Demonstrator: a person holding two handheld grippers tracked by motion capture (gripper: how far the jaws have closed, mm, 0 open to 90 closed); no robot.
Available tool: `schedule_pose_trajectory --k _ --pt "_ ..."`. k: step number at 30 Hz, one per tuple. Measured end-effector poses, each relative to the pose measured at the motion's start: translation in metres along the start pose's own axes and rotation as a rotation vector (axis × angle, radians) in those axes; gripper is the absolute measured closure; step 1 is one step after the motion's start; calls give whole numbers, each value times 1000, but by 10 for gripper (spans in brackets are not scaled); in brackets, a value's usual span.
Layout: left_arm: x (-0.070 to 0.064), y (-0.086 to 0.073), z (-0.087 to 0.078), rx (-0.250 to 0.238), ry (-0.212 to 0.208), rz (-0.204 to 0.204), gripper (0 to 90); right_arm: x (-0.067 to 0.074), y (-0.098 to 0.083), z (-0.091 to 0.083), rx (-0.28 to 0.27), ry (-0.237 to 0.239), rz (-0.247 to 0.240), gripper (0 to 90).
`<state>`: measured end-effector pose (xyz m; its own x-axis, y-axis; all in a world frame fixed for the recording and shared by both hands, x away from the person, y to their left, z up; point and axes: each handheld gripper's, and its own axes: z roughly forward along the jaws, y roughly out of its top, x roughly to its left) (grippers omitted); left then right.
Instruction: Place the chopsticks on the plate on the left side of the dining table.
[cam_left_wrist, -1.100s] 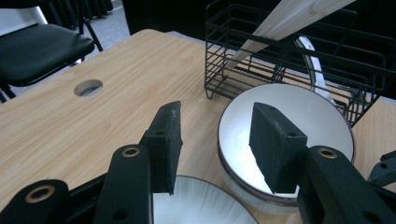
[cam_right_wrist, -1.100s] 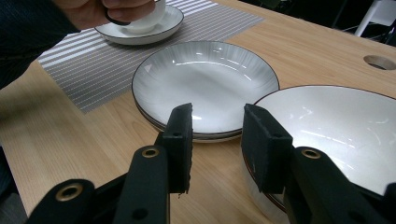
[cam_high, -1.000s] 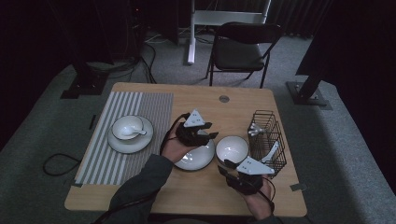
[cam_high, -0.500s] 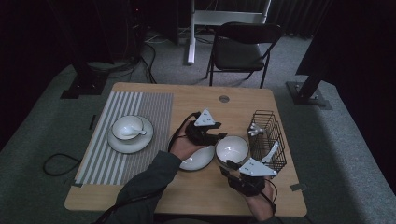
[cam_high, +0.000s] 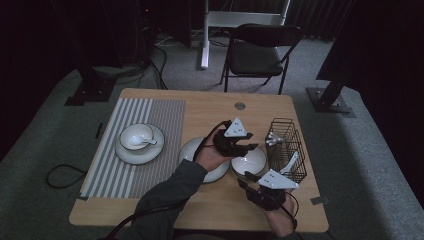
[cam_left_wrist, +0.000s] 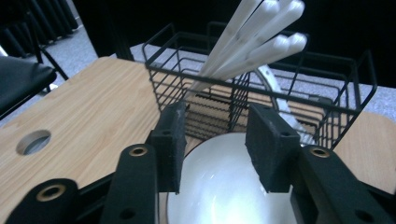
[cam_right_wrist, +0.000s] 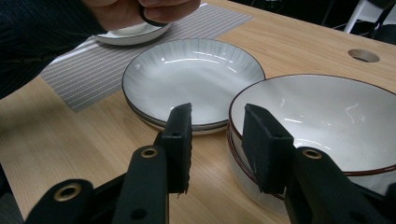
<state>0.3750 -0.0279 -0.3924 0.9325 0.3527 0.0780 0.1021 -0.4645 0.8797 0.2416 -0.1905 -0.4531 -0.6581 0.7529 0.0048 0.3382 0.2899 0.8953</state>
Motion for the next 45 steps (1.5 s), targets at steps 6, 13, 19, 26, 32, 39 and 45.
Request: schedule_pose_trajectory --k 6,13,19,26,32,39,45 --pt "-7 6 5 -8 -9 22 646 -2 -1 -1 -1 -2 8 623" --pt "-14 13 10 -16 -23 42 676 -2 -1 -1 -2 -2 10 622" --pt "-17 17 14 -21 -21 47 720 -2 -2 -1 -2 -3 11 621" --pt "-20 21 18 -26 -22 52 758 -3 -2 0 -1 -3 17 620" --pt "-20 21 18 -28 -11 60 790 -3 -3 0 0 -4 16 620" --pt "-20 22 16 -36 -2 54 822 -3 -3 1 1 -3 20 618" --pt "-20 23 15 -37 3 62 830 -4 -4 1 3 -3 19 618"
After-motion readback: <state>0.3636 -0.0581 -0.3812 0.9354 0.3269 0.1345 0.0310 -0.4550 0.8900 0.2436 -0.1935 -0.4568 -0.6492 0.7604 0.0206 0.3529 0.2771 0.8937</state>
